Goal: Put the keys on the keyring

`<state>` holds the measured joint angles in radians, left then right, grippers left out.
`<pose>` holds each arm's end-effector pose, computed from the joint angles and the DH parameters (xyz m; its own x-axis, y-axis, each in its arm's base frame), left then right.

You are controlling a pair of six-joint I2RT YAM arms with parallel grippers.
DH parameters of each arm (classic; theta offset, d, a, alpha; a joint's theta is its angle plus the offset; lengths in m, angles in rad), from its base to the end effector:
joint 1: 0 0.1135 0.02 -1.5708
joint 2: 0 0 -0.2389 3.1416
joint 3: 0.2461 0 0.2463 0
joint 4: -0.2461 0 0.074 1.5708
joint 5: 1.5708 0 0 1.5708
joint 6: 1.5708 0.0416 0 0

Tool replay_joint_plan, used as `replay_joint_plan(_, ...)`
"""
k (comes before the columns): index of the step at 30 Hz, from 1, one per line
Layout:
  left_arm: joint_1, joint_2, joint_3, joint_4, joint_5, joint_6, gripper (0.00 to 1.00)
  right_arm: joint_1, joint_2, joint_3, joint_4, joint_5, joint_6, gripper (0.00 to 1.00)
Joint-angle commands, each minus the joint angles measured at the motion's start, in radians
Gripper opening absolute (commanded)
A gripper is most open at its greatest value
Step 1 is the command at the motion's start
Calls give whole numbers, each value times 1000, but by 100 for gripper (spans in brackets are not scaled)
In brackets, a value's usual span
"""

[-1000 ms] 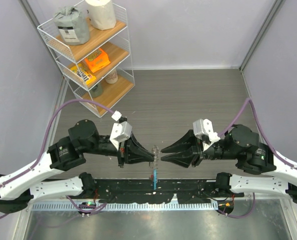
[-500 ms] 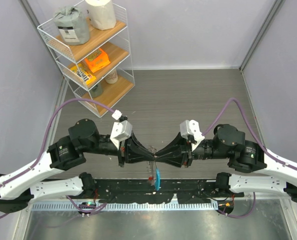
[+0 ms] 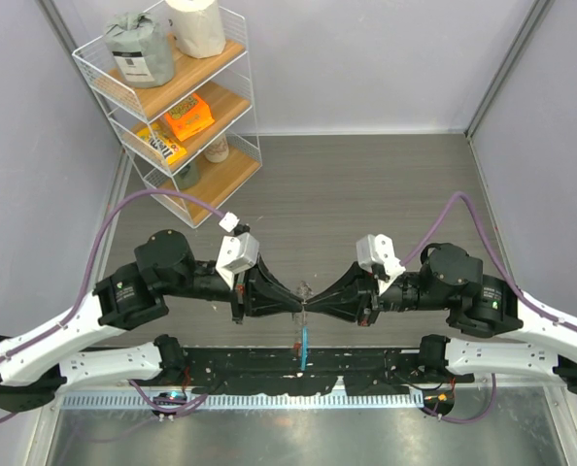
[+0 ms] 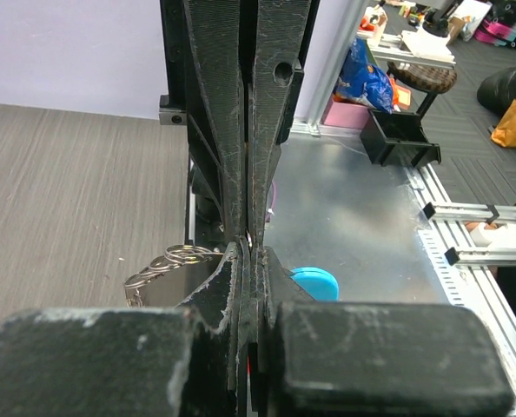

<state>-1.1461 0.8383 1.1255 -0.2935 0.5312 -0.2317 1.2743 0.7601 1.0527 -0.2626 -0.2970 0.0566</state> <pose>0.0559 -0.1747 0.4156 -0.2308 0.0300 -0.9725 0.9672 -0.1021 -0.2327 0.0386 0.1681 0.4079 -0.0478 0.0286 -0.9984 -0.9989 -0.0020 0.0478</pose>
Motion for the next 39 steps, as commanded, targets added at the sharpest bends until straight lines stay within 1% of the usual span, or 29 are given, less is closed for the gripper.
replay_joint_plan(1, -3, -4, 37, 53, -4, -11, 0, 2, -47, -23, 86, -11, 12, 6)
replay_joint_plan(4, -1, -7, 34, 66, 1, -15, 0, 2, -68, -49, 150, -4, 26, 6)
replay_joint_plan(5, -1, -10, 30, 73, -2, -17, 1, 2, -80, -71, 166, -4, 31, 6)
replay_joint_plan(7, -3, -16, 19, 97, -10, -21, 9, 2, -99, -98, 224, 1, 43, 6)
replay_joint_plan(10, -3, -45, -24, 158, -34, -31, 25, 2, -133, -137, 327, 21, 43, 6)
replay_joint_plan(12, -3, -82, -61, 209, -65, -34, 31, 2, -160, -171, 387, 42, 31, 6)
replay_joint_plan(15, -1, -123, -115, 287, -83, -44, 38, 2, -191, -221, 483, 59, 17, 6)
replay_joint_plan(20, -1, -120, -121, 338, -77, -75, 40, 2, -199, -255, 592, 59, -26, 6)
replay_joint_plan(24, -3, -114, -127, 381, -71, -87, 40, 3, -203, -301, 712, 47, -52, 6)
replay_joint_plan(25, -1, -111, -125, 387, -69, -89, 40, 3, -205, -312, 738, 42, -90, 6)
replay_joint_plan(33, -1, -58, -75, 419, -40, -104, 40, 4, -171, -273, 734, 10, -109, 6)
replay_joint_plan(39, -3, -31, -78, 461, -20, -120, 40, 3, -160, -257, 723, 10, -103, 6)
